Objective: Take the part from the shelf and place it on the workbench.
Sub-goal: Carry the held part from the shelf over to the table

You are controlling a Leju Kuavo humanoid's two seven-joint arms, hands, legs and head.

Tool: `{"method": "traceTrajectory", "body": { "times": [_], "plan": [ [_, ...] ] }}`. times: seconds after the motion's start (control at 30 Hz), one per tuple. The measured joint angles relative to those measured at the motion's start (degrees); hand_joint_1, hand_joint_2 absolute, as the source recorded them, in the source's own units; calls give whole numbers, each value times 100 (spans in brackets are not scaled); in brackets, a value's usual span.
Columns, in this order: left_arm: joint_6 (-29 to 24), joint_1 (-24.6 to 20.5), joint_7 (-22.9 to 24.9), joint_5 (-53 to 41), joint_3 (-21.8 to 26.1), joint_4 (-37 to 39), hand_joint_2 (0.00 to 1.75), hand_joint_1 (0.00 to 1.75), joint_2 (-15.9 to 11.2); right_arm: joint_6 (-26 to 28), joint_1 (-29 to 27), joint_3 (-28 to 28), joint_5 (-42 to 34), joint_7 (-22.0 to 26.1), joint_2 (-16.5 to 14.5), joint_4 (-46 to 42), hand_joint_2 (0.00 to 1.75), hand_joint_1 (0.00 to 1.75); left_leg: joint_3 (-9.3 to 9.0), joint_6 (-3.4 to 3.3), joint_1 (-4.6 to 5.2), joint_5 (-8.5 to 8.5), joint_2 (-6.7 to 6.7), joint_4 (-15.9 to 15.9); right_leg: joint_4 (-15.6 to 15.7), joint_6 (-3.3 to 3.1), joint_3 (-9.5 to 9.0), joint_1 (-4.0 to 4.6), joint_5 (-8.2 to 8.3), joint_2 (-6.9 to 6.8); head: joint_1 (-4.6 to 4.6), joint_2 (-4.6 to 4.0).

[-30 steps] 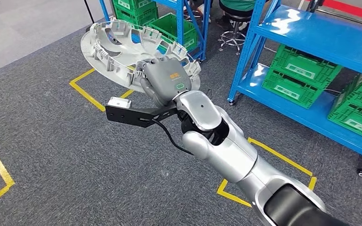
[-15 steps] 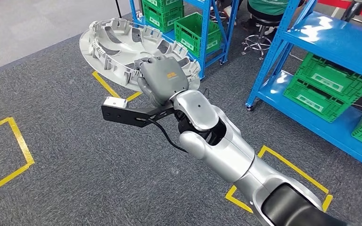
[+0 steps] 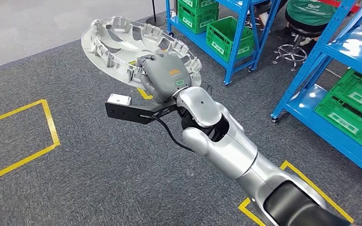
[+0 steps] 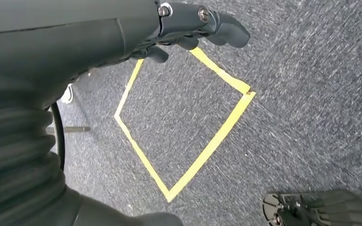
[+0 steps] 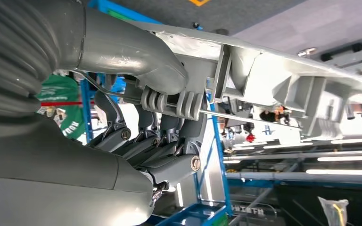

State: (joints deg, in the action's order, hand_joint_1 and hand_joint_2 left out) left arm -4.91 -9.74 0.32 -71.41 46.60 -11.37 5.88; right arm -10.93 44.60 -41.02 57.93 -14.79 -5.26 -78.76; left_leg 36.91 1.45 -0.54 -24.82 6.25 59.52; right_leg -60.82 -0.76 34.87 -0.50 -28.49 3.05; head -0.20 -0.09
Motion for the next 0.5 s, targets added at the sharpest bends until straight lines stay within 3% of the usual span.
{"method": "traceTrajectory", "body": {
  "times": [0.07, 0.13, 0.2, 0.27, 0.3, 0.33, 0.37, 0.43, 0.5],
  "plan": [
    [-5, 9, -19, 18, 0, 1, 175, 0, -7, 1, 38, -11, -16, 8, -13, 15, 175, 175, 30, 78, -22, 31, 57, -26, 33, -70, -8, 16, 43, -112, -1, 0],
    [-8, 23, -36, 26, 0, 4, 175, 0, -8, 8, 60, -19, -25, 3, -30, 22, 175, 175, 121, 127, -13, -69, -141, 129, 87, -151, -32, 7, 81, -230, -24, 0],
    [-10, 22, -42, 11, 0, 8, 175, 0, 2, 31, 60, -19, -27, -9, -24, 23, 175, 175, 388, 159, -4, -383, -444, 711, 111, -197, -44, 13, 90, -352, -48, 0],
    [-13, 28, -42, -6, 0, 10, 175, 0, 10, 62, 37, -19, -28, -19, 5, 19, 175, 175, 686, 188, -18, -649, -549, 1377, 111, -212, -43, 27, 82, -481, -48, 0],
    [-15, 38, -41, -7, 0, 10, 175, 0, 12, 71, 20, -19, -31, -26, 20, 6, 175, 175, 728, 196, -22, -654, -567, 1495, 110, -214, -43, 30, 78, -545, -48, 0],
    [-15, 50, -42, -7, 0, 10, 175, 0, 13, 74, 1, -19, -36, -39, 29, -14, 175, 175, 652, 198, -25, -557, -589, 1376, 110, -210, -44, 30, 74, -603, -48, 0],
    [-15, 60, -44, -7, 0, 10, 175, 0, 11, 73, -23, -19, -42, -56, 36, -47, 175, 175, 469, 196, -27, -392, -643, 1055, 108, -201, -48, 30, 67, -659, -48, 0],
    [-14, 69, -58, -6, 0, 8, 175, 0, 9, 71, -64, -19, -50, -82, 46, -121, 175, 175, 60, 157, -5, -144, -903, 292, 96, -162, -53, 56, 44, -757, -44, 0],
    [-15, 74, -81, 7, 0, 8, 175, 0, 5, 72, -85, -19, -52, -87, 62, -177, 175, 175, -98, 75, 33, -93, -1037, -26, 93, -104, -59, 90, 26, -842, -30, 0]
  ]
}}
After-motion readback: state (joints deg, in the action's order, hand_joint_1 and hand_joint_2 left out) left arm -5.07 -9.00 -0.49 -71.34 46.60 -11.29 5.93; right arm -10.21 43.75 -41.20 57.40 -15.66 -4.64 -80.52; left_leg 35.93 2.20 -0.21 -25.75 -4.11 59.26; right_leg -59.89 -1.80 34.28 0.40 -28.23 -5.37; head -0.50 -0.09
